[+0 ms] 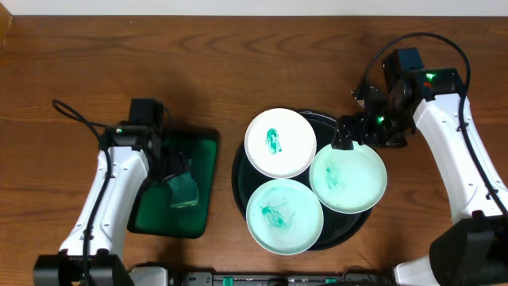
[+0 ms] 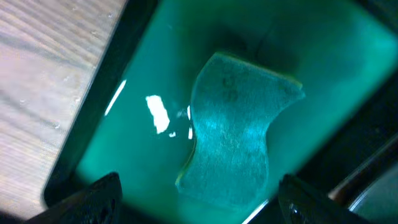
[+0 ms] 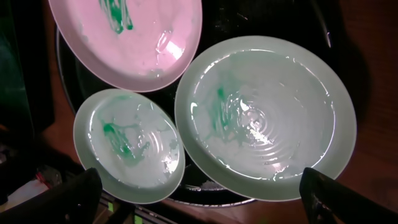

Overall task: Clean dirty plates on tray and stack at the side
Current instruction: 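Lower the left gripper and grasp the green sponge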

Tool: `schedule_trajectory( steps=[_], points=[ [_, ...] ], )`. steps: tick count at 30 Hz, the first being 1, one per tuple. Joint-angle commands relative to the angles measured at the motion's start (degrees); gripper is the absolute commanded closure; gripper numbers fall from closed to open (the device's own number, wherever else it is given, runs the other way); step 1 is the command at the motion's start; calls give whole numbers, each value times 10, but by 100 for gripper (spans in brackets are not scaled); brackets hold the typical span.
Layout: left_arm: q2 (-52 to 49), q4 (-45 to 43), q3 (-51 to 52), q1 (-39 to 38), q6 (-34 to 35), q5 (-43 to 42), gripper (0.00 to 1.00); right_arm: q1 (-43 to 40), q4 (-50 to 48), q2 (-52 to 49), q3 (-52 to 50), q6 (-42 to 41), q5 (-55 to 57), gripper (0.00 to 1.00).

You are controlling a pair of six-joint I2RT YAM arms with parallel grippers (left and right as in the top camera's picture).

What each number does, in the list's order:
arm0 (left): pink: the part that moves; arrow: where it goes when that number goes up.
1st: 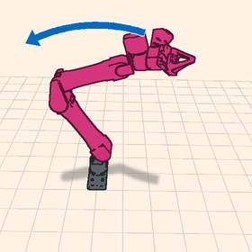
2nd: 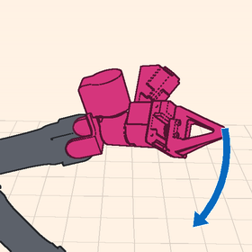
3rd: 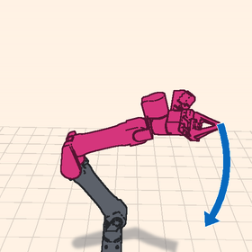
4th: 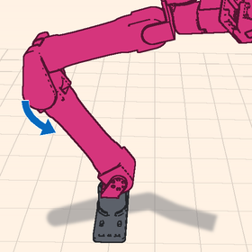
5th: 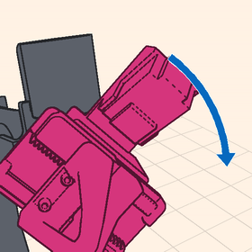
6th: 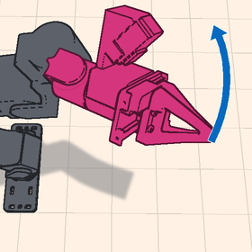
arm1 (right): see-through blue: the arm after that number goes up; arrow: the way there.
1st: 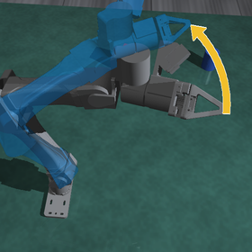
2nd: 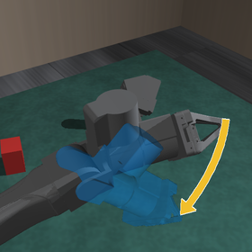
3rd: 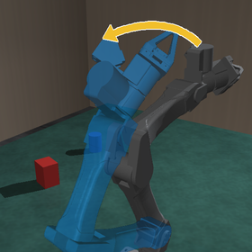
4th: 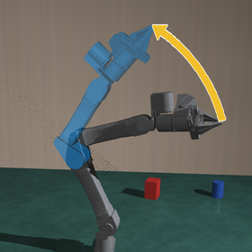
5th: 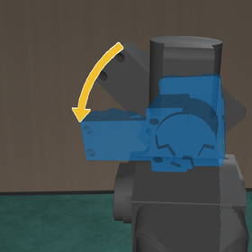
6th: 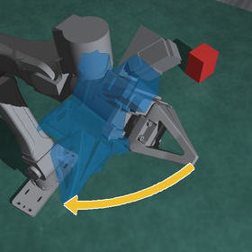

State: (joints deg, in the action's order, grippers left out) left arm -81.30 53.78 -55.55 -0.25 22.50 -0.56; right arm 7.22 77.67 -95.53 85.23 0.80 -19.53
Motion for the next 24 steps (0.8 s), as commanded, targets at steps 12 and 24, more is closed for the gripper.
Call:
schedule_trajectory(
  steps=[12,24],
  points=[
    [-117,-94,40,2,-21,-93,33,23,6,6,6,-1,-5,1],
    [-141,-115,40,2,-21,-93,93,30,10,6,6,-1,-5,1]
  ],
)
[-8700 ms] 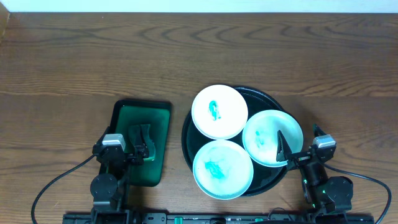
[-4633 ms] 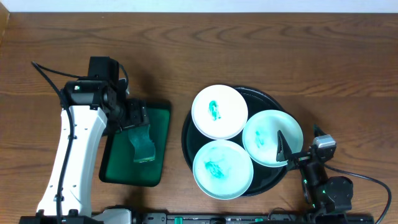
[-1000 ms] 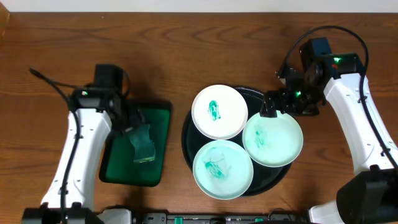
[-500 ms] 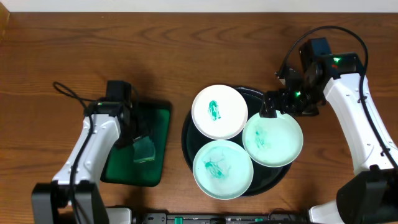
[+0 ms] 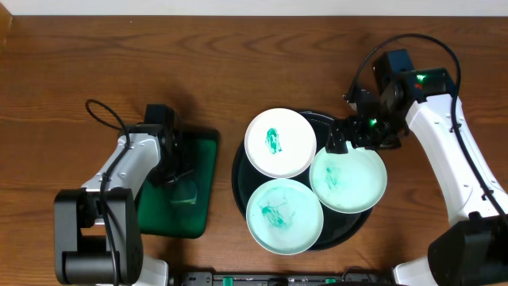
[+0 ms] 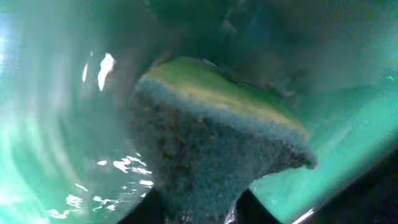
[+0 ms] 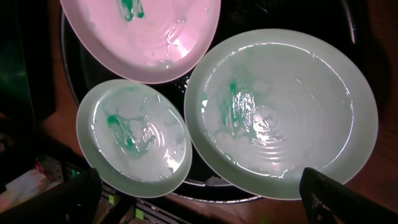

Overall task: Clean dirty plates on tray and stack at the side
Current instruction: 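Lower the left gripper and grasp the green sponge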

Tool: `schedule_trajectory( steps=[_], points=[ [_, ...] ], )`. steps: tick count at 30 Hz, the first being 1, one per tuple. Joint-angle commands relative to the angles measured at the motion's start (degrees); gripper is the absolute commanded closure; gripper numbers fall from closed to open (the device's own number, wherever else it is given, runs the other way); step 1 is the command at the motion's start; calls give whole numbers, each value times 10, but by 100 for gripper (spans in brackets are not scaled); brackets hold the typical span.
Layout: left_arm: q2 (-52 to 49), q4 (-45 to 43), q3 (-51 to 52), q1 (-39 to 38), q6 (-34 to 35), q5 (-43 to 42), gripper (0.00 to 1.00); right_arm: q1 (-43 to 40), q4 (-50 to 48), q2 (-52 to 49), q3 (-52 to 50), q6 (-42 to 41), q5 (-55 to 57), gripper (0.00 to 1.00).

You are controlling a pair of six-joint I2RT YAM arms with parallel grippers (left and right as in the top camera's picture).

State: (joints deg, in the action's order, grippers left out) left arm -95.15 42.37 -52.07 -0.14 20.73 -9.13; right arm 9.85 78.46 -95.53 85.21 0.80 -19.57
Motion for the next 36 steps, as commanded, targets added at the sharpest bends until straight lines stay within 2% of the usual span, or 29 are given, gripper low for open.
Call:
schedule_trajectory(
  steps=[1,10,11,12,13,14,18,26,31,36],
  points=[
    [-2,-2,5,1,-3,-7,93,4,2,6,6,-1,-4,1],
    [-2,0,5,1,-3,-8,93,4,6,6,6,-1,-4,1],
    [-2,2,5,1,-3,-8,77,4,7,6,6,-1,-5,1],
    [-2,5,5,1,-3,-8,51,4,7,6,6,-1,-4,1],
    [-2,9,5,1,-3,-8,41,4,7,6,6,-1,-4,1],
    [-2,13,5,1,-3,-8,39,4,7,6,6,-1,-4,1],
    [-1,31,2,1,-14,-8,35,4,7,6,6,-1,-4,1],
    [56,49,-9,1,-43,-7,35,4,6,6,6,-1,-4,1],
    [81,49,-9,1,-64,-8,40,4,6,6,6,-1,-4,1],
    [80,49,-9,1,-64,-7,41,4,4,6,6,-1,-4,1]
  ],
)
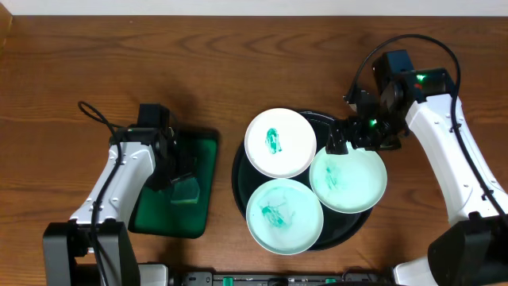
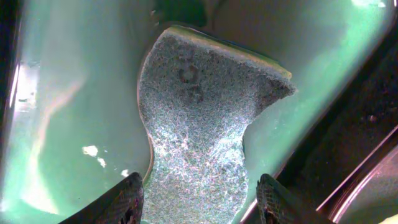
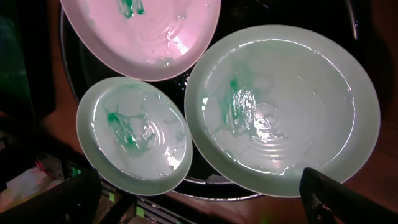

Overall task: Clean dirty plates on tray and stack at the side
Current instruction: 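Lower the left gripper and grasp the green sponge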

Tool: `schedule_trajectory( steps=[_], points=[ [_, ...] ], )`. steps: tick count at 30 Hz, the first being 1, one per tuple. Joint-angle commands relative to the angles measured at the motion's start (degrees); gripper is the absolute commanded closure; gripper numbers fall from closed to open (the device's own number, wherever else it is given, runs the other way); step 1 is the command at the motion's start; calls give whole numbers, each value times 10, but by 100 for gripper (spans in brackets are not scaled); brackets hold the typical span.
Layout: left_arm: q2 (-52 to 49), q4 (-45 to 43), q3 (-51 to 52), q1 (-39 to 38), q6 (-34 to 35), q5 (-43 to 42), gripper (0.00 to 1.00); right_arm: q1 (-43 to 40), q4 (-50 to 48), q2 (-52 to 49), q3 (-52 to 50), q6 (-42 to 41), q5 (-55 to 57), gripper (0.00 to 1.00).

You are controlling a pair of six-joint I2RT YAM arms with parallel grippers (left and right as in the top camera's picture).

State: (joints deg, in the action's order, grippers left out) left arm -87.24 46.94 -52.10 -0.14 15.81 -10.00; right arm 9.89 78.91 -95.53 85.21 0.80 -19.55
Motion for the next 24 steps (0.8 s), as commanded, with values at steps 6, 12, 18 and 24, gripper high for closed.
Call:
schedule_trajectory(
  steps=[6,12,18,24],
  points=[
    [0,-10,-7,1,-27,1,45,5,-1,6,6,-1,-5,1],
    [-9,-18,-6,1,-27,1,46,9,-4,6,6,-1,-5,1],
    [-35,-20,-6,1,-27,0,50,10,-4,6,6,-1,-15,1],
    [-48,-28,-6,1,-28,-6,51,10,-5,6,6,-1,-19,1]
  ],
)
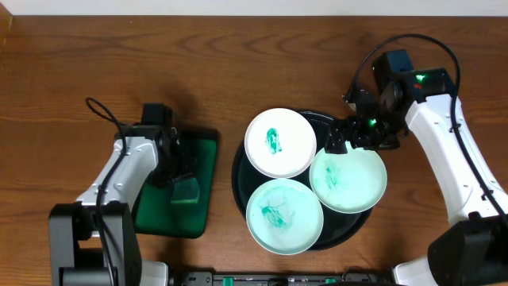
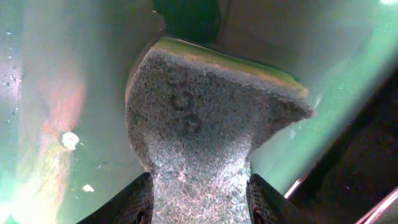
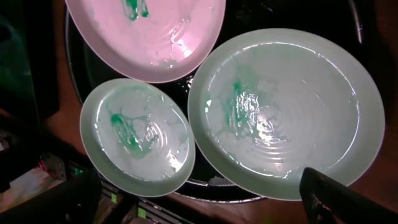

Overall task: Clean dirty plates on tray and stack at the side
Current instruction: 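Lower the left gripper and grasp the green sponge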

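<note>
A green-grey scouring sponge (image 2: pixel 205 112) lies in the green tray (image 1: pixel 171 218) at the left. My left gripper (image 2: pixel 200 200) is shut on the sponge, with both fingers (image 2: pixel 140 199) pressed against its sides. Three plates smeared with green sit on the round black tray (image 1: pixel 238 171): a white-pink plate (image 3: pixel 149 37), a large pale green plate (image 3: pixel 286 112) and a smaller pale green plate (image 3: pixel 137 137). Above the large plate's far edge my right gripper (image 3: pixel 199 196) hangs open, holding nothing.
Bare wooden tabletop (image 1: pixel 238 63) lies behind and around both trays. The green tray's raised black rim (image 1: pixel 208 171) stands close to the black tray. Cables trail from both arms.
My left gripper's fingers, then spread apart on either side of the sponge, now press against it. The right gripper and the plates have hardly shifted.
My left gripper first hung open well above the sponge in the green tray. Then it was down close to the sponge, later open astride it, and now shut on it. The right gripper stayed open above the three dirty plates throughout.
</note>
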Tool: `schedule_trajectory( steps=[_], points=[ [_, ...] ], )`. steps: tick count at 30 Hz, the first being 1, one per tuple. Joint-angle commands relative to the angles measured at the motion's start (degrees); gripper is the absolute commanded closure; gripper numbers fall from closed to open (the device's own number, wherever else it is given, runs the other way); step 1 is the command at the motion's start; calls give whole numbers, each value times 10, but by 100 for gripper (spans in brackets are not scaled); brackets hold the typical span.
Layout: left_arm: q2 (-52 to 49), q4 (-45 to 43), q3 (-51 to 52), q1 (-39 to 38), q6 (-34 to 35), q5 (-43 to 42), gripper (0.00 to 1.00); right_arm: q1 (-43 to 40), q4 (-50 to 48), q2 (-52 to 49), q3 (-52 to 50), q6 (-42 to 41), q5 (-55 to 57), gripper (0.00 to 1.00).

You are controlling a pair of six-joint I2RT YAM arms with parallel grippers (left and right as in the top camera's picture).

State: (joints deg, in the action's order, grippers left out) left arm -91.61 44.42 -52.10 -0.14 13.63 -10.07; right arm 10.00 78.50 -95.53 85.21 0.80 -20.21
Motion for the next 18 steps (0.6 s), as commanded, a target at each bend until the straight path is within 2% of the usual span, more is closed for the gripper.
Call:
schedule_trajectory(
  steps=[1,18],
  points=[
    [-4,-5,-6,1,-10,-12,51,9,-1,6,6,-1,-13,1],
    [-24,-9,-6,1,-9,-13,54,10,-3,6,6,-1,-13,1]
  ],
)
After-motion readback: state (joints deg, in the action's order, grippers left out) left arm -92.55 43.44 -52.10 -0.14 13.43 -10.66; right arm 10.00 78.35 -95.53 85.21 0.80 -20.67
